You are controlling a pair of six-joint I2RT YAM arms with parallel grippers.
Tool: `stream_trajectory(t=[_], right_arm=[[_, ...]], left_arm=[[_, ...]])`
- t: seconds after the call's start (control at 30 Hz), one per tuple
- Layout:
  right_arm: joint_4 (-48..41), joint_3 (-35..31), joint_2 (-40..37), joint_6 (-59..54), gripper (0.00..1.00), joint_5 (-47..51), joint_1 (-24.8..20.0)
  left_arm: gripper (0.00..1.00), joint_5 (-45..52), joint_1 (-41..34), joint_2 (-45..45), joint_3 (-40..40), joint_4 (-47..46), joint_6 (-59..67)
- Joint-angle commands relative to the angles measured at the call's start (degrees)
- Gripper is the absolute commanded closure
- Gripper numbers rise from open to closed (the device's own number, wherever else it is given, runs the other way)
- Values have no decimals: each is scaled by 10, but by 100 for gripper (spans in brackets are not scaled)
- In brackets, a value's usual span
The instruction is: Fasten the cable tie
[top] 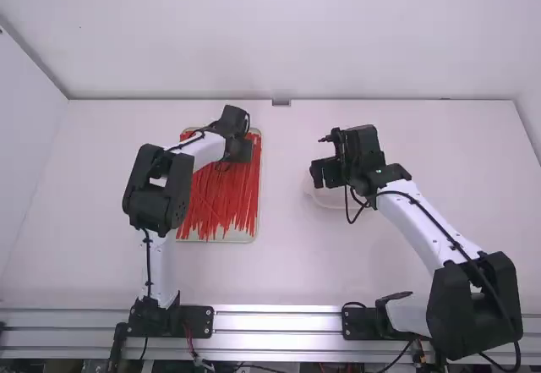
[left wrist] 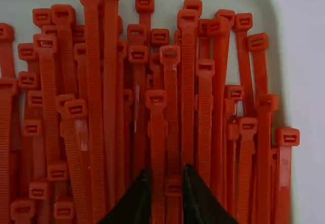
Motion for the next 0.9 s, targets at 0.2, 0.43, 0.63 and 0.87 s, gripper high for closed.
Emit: stream_trajectory(t=[0.2, 0.43, 0.63, 0.87], right_arm=[[-4, 17, 6, 0, 2, 2, 2], [-4, 16, 6, 0, 2, 2, 2], [-4, 16, 6, 0, 2, 2, 2], [-4, 16, 6, 0, 2, 2, 2]], left_arm=[[92, -15, -5, -9, -3, -5, -4], [76, -19, -5, -12, -3, -13, -3], [72, -33, -6, -24, -3, -15, -8], [76, -28, -11, -42, -3, -26, -8]])
